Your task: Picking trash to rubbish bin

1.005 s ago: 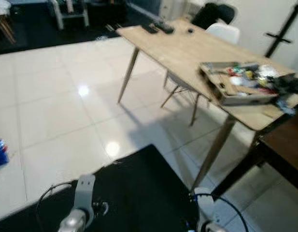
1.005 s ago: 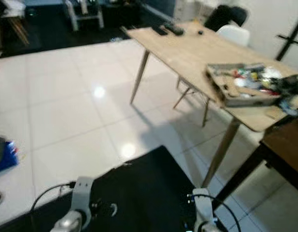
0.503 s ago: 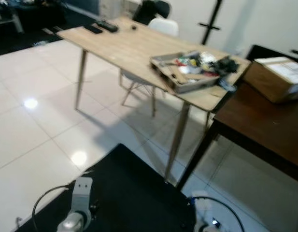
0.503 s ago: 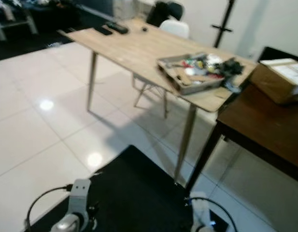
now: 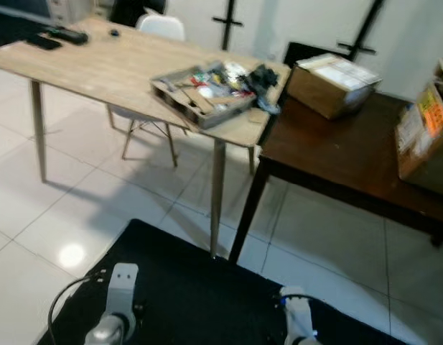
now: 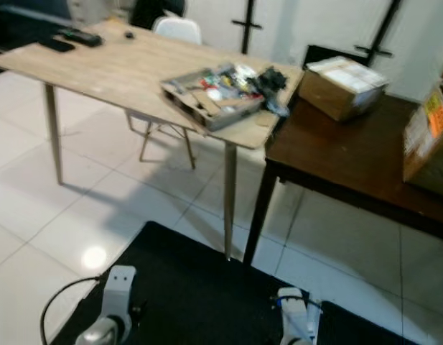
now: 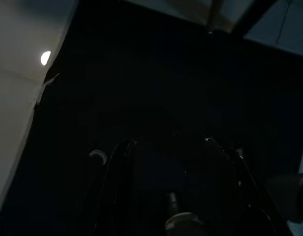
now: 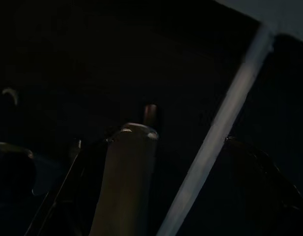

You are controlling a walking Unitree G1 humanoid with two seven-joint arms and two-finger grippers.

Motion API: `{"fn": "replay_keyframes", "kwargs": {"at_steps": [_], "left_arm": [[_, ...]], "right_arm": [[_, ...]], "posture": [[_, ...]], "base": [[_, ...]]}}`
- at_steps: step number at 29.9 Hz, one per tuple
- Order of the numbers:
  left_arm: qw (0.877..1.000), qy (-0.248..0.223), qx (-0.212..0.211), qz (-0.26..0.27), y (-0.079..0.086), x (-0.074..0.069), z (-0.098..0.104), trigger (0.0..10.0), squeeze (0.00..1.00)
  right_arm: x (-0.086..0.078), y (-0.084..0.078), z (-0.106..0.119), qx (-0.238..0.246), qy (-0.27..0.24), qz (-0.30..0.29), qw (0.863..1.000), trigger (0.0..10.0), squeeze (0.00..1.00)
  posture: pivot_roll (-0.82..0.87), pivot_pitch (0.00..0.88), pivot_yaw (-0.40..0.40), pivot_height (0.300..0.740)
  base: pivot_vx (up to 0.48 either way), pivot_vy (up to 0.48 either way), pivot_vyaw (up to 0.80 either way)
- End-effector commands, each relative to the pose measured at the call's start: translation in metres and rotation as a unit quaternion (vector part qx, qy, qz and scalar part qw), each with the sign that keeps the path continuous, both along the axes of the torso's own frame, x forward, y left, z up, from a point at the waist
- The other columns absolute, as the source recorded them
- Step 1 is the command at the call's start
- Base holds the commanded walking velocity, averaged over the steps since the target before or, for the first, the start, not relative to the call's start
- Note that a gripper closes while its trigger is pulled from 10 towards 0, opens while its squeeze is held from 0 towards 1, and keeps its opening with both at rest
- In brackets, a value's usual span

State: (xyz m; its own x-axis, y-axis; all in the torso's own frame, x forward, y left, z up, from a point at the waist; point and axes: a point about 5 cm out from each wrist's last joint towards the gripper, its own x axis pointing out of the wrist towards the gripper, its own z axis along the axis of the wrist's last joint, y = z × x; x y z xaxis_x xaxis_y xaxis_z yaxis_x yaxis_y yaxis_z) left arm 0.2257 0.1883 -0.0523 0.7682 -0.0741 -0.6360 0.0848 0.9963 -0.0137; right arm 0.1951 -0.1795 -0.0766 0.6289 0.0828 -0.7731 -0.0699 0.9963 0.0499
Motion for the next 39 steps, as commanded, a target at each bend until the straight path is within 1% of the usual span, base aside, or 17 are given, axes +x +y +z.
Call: {"fn": "replay_keyframes", "kwargs": {"at_steps": [1, 7, 17, 21, 29, 39], "left_arm": [[1.000, 0.009, 0.000, -0.006, -0.0021, -0.0043, -0.0034, 10.0, 0.00], [1.000, 0.009, 0.003, -0.007, -0.0023, -0.0049, -0.0037, 10.0, 0.00], [1.000, 0.006, 0.019, -0.003, -0.0007, -0.0040, -0.0031, 10.0, 0.00], [1.000, 0.001, 0.018, 0.002, 0.0015, -0.0031, -0.0018, 10.0, 0.00], [1.000, 0.001, 0.011, 0.006, 0.0021, -0.0023, -0.0014, 10.0, 0.00], [1.000, 0.001, 0.003, 0.006, 0.0006, -0.0025, -0.0016, 10.0, 0.00]], "right_arm": [[-0.0035, -0.0048, -0.0015, -0.005, 0.007, -0.004, 1.000, 10.0, 0.00], [-0.0044, -0.0053, -0.0018, -0.006, 0.008, -0.005, 1.000, 10.0, 0.00], [-0.0042, -0.0037, -0.0019, -0.001, 0.007, -0.007, 1.000, 10.0, 0.00], [-0.0035, 0.0029, -0.0022, 0.008, 0.006, 0.002, 1.000, 10.0, 0.00], [-0.0029, 0.0028, -0.0017, 0.008, 0.003, 0.000, 1.000, 10.0, 0.00], [-0.0022, 0.0014, -0.0011, 0.009, 0.000, 0.000, 1.000, 10.0, 0.00]], "posture": [[0.11, 0.097, -0.017, 0.740], [0.11, 0.098, -0.018, 0.740], [0.11, 0.104, -0.016, 0.740], [0.12, 0.102, -0.012, 0.740], [0.11, 0.100, -0.015, 0.740], [0.11, 0.099, -0.014, 0.740]], "base": [[0.000, 0.000, -0.80], [0.000, 0.000, -0.80], [0.000, 0.000, -0.79], [0.000, 0.000, 0.00], [0.000, 0.000, 0.00], [0.297, 0.000, 0.00]]}}
